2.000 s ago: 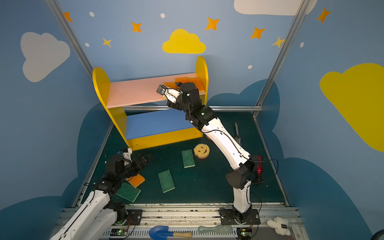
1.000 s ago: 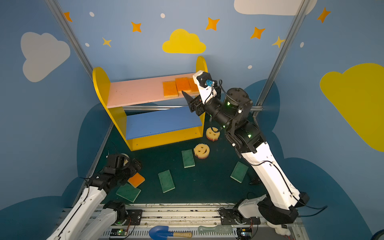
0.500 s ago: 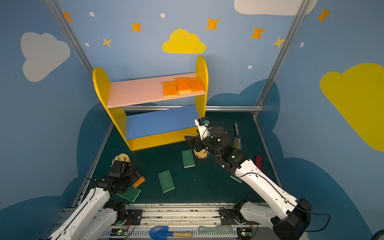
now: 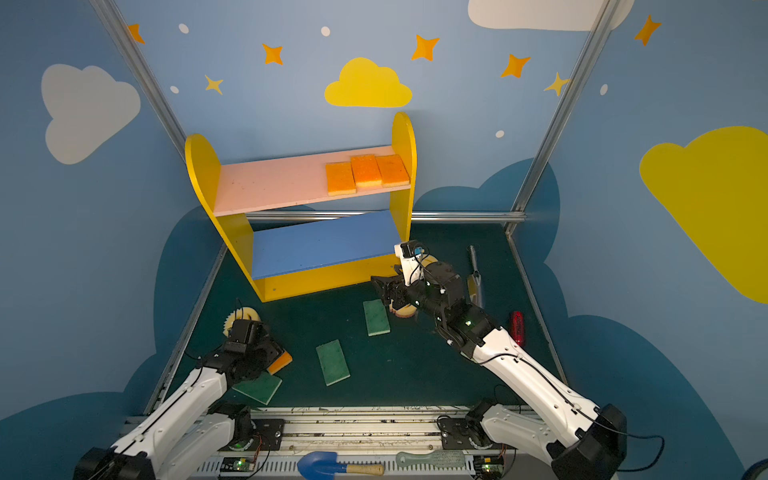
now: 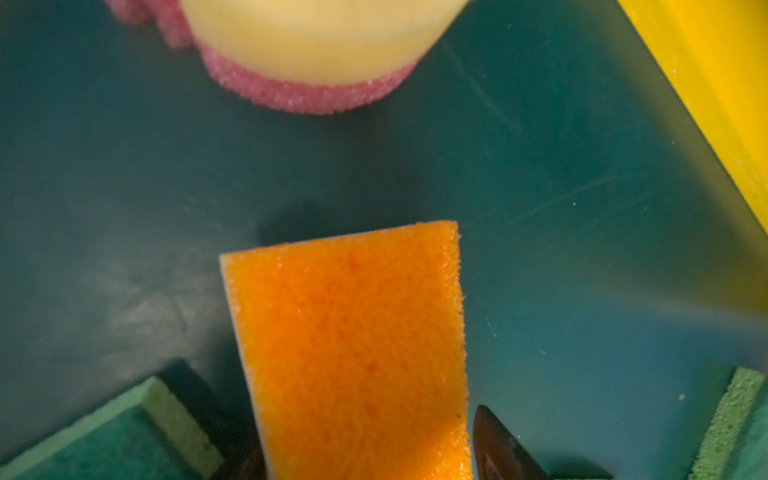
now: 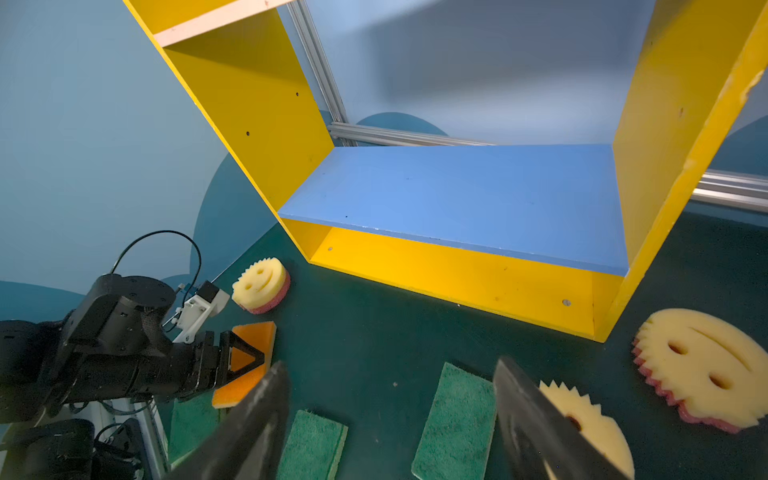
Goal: Place and organize the cleaning sponges onto the shelf
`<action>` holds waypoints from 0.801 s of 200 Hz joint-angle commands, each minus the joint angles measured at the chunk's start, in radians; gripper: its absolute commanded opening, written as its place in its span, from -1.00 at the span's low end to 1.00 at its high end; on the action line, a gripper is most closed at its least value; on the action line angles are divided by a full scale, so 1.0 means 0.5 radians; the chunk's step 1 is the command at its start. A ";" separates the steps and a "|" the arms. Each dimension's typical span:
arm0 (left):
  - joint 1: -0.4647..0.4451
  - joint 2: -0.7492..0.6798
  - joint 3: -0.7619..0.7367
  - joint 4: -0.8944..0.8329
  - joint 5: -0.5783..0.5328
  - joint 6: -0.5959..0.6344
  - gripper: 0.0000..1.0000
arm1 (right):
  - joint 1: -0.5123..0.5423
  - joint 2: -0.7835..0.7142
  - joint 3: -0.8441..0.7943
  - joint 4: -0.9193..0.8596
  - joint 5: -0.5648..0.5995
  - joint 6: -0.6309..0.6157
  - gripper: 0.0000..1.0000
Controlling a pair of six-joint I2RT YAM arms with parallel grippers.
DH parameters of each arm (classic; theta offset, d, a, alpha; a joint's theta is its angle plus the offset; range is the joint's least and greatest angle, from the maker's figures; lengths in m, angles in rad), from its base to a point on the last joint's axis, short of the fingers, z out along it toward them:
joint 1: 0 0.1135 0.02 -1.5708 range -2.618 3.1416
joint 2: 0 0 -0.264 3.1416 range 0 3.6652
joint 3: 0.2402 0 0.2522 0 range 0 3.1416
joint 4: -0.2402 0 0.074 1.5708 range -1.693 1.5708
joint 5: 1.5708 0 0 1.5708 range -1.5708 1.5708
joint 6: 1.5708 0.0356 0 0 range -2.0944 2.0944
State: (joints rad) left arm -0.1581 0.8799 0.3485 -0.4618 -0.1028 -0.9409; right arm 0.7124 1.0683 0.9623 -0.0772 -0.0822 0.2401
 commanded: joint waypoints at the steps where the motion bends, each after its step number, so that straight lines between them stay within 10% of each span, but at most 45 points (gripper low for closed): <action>1: -0.008 -0.010 -0.008 0.128 0.031 0.025 0.19 | -0.012 0.014 -0.032 0.061 -0.017 0.020 0.52; 92: -0.006 -0.038 0.037 0.388 0.284 0.177 -0.10 | -0.041 0.186 -0.071 0.110 -0.177 0.111 0.53; 160: -0.119 -0.067 -0.081 0.401 0.223 -0.079 0.17 | -0.061 0.262 -0.077 0.119 -0.223 0.154 0.52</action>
State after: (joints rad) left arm -0.1871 0.8532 0.3313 -0.2768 0.0284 -0.9363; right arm 0.6876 1.1790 0.9310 -0.0387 -0.1684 0.2974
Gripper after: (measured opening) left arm 0.559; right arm 0.763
